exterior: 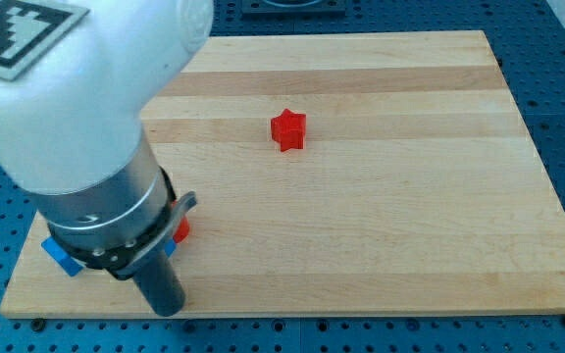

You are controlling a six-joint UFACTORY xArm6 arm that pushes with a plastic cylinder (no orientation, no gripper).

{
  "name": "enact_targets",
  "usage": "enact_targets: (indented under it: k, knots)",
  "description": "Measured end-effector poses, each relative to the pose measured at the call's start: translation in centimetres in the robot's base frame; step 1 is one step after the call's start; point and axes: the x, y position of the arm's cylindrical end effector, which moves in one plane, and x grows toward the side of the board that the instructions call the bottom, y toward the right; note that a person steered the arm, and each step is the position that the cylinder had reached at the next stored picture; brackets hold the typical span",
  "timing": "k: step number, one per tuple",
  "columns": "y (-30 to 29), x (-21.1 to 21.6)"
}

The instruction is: Push the blue cube at the bottom left of the green star

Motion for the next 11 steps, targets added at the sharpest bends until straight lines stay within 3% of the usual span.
enact_targets:
  k: [3,4,8,11]
  knots:
    - [-14.3,-0.1]
    - [-14.9,-2.6]
    - [-6.7,-4.2]
    - [-5.0,-4.1]
